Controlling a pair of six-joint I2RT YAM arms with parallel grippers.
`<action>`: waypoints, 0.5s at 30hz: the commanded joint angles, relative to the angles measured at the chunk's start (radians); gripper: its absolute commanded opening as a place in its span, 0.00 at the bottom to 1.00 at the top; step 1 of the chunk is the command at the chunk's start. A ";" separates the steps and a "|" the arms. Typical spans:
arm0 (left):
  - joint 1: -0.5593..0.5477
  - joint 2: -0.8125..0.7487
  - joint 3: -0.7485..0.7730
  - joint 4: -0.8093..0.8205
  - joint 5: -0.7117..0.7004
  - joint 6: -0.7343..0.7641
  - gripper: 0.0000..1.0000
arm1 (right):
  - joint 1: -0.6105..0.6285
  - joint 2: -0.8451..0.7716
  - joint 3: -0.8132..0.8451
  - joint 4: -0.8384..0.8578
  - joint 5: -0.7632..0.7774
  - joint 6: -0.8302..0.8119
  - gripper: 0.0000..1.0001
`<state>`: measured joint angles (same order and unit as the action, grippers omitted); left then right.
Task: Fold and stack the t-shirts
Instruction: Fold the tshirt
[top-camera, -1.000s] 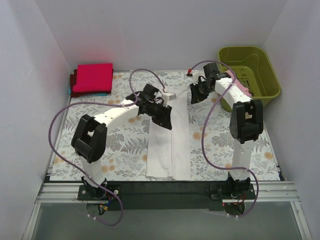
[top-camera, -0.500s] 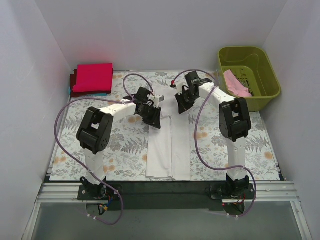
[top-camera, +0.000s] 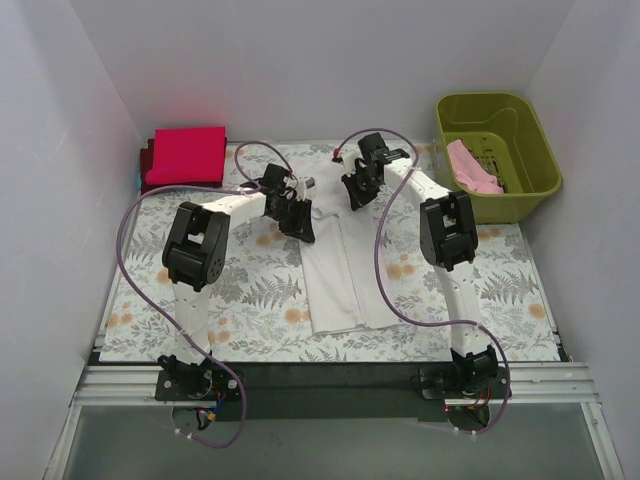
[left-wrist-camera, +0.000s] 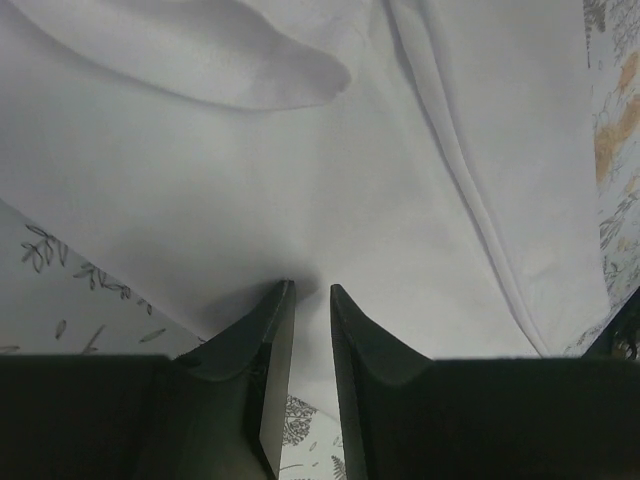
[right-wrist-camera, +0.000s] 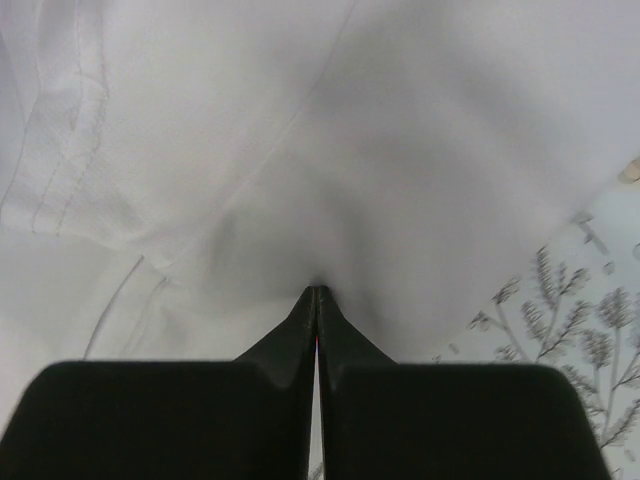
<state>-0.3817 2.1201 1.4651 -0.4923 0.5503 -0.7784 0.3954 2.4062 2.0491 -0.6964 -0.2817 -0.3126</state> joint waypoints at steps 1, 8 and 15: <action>0.033 0.081 0.053 -0.008 -0.095 0.033 0.21 | -0.012 0.088 0.074 0.054 0.099 -0.013 0.01; 0.089 0.164 0.181 -0.051 -0.118 0.047 0.20 | -0.012 0.133 0.103 0.075 0.118 0.017 0.01; 0.098 0.158 0.195 -0.060 -0.083 0.047 0.21 | -0.018 0.137 0.147 0.110 0.125 0.003 0.03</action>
<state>-0.2939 2.2539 1.6707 -0.4965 0.5541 -0.7666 0.3923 2.4859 2.1651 -0.5945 -0.2108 -0.2947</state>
